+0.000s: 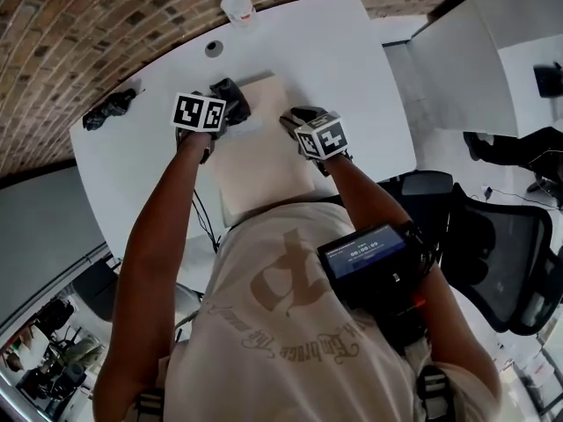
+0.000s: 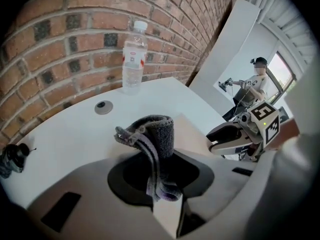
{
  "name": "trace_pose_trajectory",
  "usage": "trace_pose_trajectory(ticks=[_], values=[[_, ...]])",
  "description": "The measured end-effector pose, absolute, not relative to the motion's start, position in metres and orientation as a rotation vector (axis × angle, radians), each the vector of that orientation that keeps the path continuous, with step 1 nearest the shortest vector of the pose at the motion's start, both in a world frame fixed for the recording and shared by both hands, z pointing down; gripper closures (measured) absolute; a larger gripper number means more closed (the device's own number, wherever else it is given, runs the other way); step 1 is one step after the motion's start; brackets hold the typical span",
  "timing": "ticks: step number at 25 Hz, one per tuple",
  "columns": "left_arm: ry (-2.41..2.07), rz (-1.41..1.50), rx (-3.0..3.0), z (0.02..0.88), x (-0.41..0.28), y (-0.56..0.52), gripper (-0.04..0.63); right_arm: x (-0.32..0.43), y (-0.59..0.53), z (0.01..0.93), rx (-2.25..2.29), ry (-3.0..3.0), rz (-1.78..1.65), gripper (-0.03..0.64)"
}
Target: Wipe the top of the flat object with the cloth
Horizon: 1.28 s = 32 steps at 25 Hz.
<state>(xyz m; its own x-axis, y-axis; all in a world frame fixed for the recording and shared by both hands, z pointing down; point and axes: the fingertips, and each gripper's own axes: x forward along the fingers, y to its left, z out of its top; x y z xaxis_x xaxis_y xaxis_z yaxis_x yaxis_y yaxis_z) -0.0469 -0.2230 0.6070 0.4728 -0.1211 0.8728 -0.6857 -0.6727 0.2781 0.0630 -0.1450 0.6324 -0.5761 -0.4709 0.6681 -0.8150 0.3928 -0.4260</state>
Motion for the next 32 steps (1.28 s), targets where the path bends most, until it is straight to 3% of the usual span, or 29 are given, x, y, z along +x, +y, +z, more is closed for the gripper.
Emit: trace_pose_trajectory(ticks=[24, 32], values=[[-0.969, 1.099, 1.929, 0.599, -0.178, -0.209, 0.492, 0.064, -0.145, 0.632, 1.123, -2.199, 1.060, 0.454], [-0.924, 0.991, 2.001, 0.576, -0.153, -0.197, 0.492, 0.071, -0.142, 0.626, 1.177, -2.194, 1.101, 0.454]])
